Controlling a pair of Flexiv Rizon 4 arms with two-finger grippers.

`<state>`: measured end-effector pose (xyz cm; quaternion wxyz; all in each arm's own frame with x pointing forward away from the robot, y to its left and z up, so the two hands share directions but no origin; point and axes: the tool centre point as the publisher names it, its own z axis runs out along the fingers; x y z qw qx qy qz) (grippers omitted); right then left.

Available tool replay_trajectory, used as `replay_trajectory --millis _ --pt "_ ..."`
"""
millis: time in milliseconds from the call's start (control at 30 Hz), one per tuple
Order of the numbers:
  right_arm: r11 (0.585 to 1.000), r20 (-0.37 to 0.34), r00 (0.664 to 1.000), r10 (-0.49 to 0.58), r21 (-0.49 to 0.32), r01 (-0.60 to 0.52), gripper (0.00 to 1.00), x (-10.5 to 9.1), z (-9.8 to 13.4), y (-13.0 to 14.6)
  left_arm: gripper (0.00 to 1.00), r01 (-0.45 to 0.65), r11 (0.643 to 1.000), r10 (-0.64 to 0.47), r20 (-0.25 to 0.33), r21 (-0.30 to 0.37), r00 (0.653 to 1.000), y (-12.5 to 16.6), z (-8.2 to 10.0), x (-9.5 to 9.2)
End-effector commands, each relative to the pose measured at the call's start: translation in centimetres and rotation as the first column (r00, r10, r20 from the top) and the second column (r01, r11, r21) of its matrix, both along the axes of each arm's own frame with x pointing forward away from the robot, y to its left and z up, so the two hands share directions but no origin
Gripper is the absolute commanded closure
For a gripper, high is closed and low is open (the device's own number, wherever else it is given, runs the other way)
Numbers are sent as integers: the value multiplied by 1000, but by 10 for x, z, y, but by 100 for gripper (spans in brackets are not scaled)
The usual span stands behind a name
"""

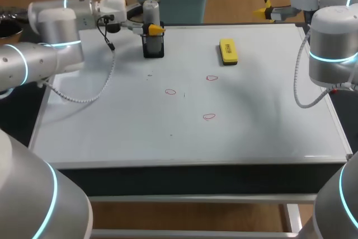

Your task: Pick up the inspection probe, press it on each red-marked spot on the whiteboard one by one, put down the probe, pick up the eraser, and wipe off all the red marks.

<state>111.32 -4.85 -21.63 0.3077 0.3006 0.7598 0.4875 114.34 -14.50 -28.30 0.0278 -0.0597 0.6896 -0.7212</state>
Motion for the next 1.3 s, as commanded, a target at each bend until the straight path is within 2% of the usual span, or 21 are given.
replay_trajectory --millis 33,333,400,567,700,767,800,833,867,1033,1300 --pt "1000 -1 1000 1 0 -1 0 0 0 0 0 1 1000 -1 0 2 1000 -3 2 1" --pt "1000 -1 1000 1 0 -1 0 0 0 0 0 1 1000 -1 -4 10 1000 -7 6 2" --pt "1000 -1 1000 1 0 -1 0 0 0 0 7 1 1000 -1 -3 12 1000 -7 7 2" --pt "1000 -1 1000 1 0 -1 0 0 0 0 52 -1 1000 1 -5 17 1000 -3 5 4" --pt "1000 -1 1000 1 0 -1 0 0 0 0 56 -3 1000 3 -7 19 1000 -2 4 1" --pt "1000 -1 1000 1 0 -1 0 0 0 0 64 -2 1000 2 -9 20 1000 0 3 1" --pt "1000 -1 1000 1 0 -1 0 0 0 0 71 -2 1000 2 -9 20 1000 1 3 0" --pt "1000 -1 1000 1 0 -1 0 0 0 0 88 -2 1000 2 -10 19 1000 1 3 -1" --pt "1000 -1 1000 1 0 -1 0 0 0 0 100 -2 1000 2 -9 19 1000 1 3 -1" --pt "1000 -1 1000 1 0 -1 0 0 0 0 100 2 1000 -2 -2 20 1000 3 4 -2" --pt "1000 -1 1000 1 0 -1 0 0 0 0 100 -6 999 5 15 39 1000 -1 21 -8"
